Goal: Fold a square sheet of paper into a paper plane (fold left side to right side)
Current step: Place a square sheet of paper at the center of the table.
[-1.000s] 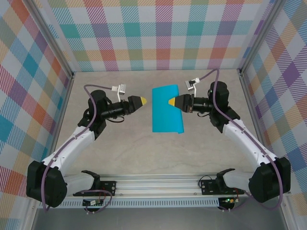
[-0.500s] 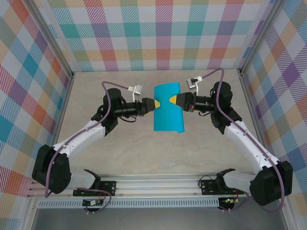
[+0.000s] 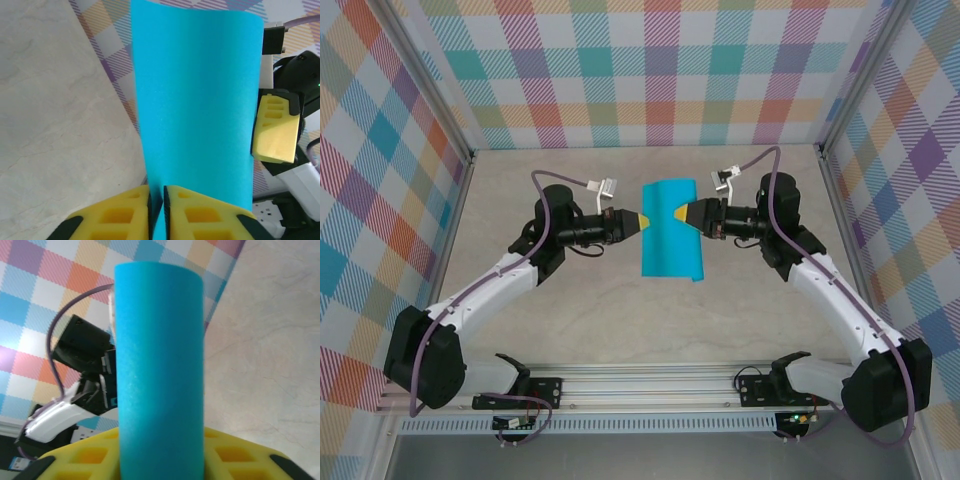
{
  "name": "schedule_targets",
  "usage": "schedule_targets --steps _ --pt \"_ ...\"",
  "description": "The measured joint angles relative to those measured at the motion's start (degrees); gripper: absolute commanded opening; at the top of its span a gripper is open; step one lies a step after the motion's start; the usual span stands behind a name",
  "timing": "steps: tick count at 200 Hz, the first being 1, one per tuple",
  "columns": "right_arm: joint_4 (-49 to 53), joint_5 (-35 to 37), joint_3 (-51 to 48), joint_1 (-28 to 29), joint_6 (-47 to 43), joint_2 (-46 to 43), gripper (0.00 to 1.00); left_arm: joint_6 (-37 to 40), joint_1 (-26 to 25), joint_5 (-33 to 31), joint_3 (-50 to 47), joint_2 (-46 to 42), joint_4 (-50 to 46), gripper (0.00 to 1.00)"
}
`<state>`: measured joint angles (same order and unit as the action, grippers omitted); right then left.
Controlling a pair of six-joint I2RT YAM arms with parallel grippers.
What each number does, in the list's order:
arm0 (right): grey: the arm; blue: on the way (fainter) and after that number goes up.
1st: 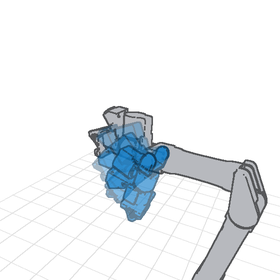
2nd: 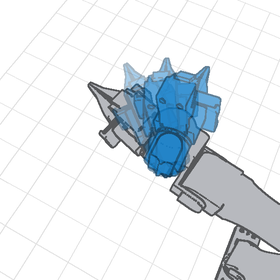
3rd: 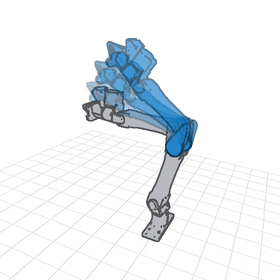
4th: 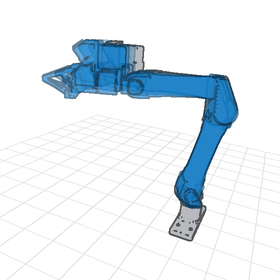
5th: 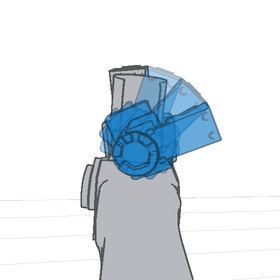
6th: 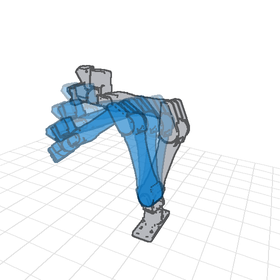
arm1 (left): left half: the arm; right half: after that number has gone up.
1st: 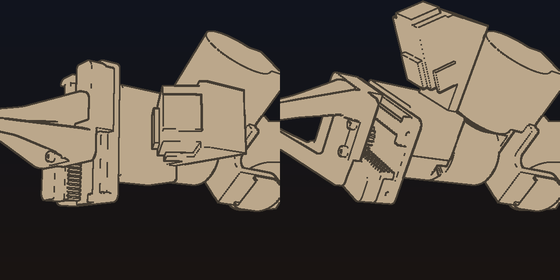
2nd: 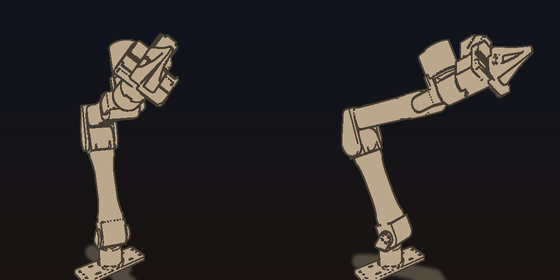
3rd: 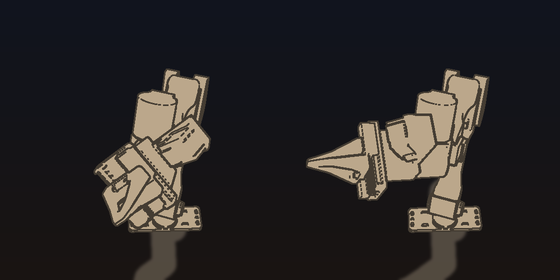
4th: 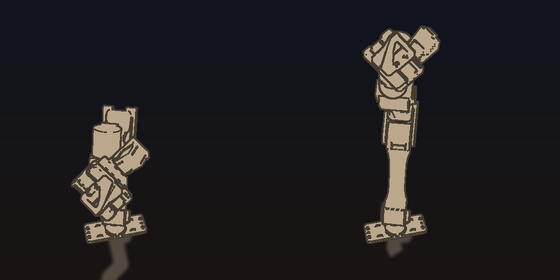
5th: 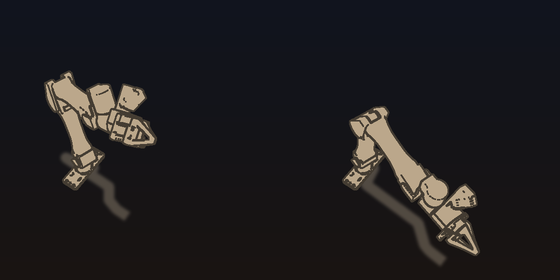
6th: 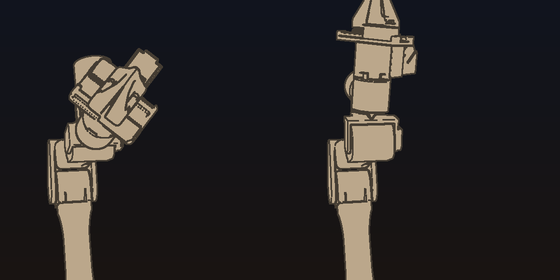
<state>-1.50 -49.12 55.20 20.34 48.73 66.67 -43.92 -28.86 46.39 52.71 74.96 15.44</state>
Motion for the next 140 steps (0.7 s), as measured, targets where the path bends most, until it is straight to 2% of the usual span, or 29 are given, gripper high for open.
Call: schedule_targets --steps 16,46,65,93,115,140 --pt "4.50 2.38 0.02 0.00 -2.99 -0.33 0.49 1.97 0.00 -1.46 0.00 -0.42 -3.39 0.00" --pt "14.01 8.09 0.33 0.00 -9.66 -0.52 0.72 5.92 0.00 -4.72 -0.13 -0.46 -10.21 0.00" --pt "20.26 13.35 0.46 0.00 -13.51 -0.48 0.80 8.59 0.02 -7.63 -0.42 -0.37 -15.13 0.00" --pt "28.44 22.01 0.57 0.00 -18.53 1.31 0.82 11.96 0.72 -12.87 -1.36 1.53 -22.18 0.00" --pt "29.92 25.00 -0.55 0.00 -20.13 4.37 0.80 13.57 2.05 -16.13 -3.74 4.55 -25.29 0.00" --pt "27.39 24.48 -4.68 0.00 -19.50 8.55 0.68 15.50 3.30 -19.39 -4.92 10.25 -27.96 0.00"
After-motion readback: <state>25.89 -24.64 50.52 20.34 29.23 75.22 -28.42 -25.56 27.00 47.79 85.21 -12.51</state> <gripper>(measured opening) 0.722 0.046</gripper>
